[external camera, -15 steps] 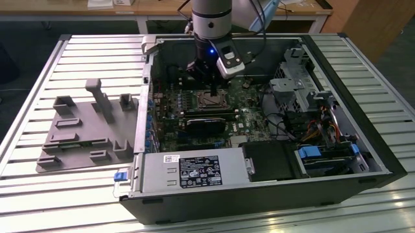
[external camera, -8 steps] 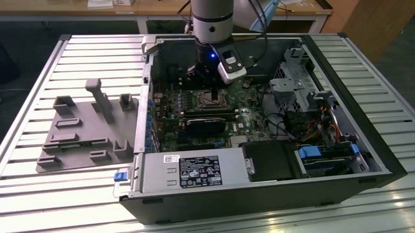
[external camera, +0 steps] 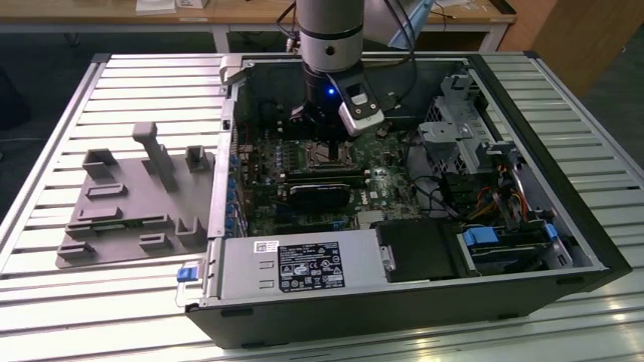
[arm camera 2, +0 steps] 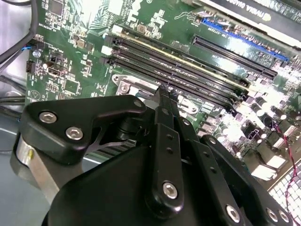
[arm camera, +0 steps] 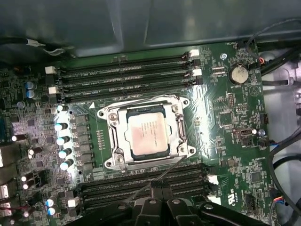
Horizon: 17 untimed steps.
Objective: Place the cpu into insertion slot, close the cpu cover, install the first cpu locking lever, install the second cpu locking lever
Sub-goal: 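Install the second cpu locking lever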
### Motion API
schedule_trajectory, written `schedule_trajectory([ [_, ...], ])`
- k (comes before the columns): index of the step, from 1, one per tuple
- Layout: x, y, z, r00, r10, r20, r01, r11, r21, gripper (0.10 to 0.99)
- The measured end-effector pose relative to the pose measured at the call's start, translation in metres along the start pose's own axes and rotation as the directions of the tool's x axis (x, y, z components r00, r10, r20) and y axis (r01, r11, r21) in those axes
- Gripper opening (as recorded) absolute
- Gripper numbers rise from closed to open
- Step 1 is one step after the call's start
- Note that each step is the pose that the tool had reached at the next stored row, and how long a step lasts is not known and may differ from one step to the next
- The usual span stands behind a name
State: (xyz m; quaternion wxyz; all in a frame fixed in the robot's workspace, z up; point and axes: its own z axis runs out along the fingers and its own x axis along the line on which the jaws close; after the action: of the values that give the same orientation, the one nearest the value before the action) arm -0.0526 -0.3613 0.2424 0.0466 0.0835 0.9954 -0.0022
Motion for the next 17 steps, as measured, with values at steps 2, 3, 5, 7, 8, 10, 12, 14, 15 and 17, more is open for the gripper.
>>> schedule_trajectory([
  [2,-0.0002,-0.0021,0.0007,1.0000,0.001,-0.0023,-0.001,0.9999,-0.014,0.102],
  [3,-0.0003,-0.0031,0.0010,1.0000,0.002,-0.0039,-0.002,0.9997,-0.023,0.102],
  [5,-0.0005,-0.0054,0.0014,1.0000,0.004,-0.0077,-0.004,0.9990,-0.045,0.102],
  [7,-0.0005,-0.0076,0.0018,0.9999,0.005,-0.0106,-0.006,0.9981,-0.062,0.102],
  [8,-0.0004,-0.0087,0.0020,0.9999,0.006,-0.0117,-0.007,0.9976,-0.068,0.102],
  [10,-0.0001,-0.0106,0.0025,0.9999,0.007,-0.0135,-0.008,0.9969,-0.078,0.102],
  [12,0.0006,-0.0120,0.0033,0.9999,0.008,-0.0154,-0.009,0.9960,-0.089,0.102],
  [14,0.0010,-0.0132,0.0044,0.9998,0.008,-0.0172,-0.010,0.9950,-0.099,0.102],
  [15,0.0014,-0.0137,0.0050,0.9998,0.009,-0.0180,-0.011,0.9946,-0.104,0.102],
  [17,0.0024,-0.0145,0.0063,0.9998,0.009,-0.0195,-0.011,0.9937,-0.112,0.102],
])
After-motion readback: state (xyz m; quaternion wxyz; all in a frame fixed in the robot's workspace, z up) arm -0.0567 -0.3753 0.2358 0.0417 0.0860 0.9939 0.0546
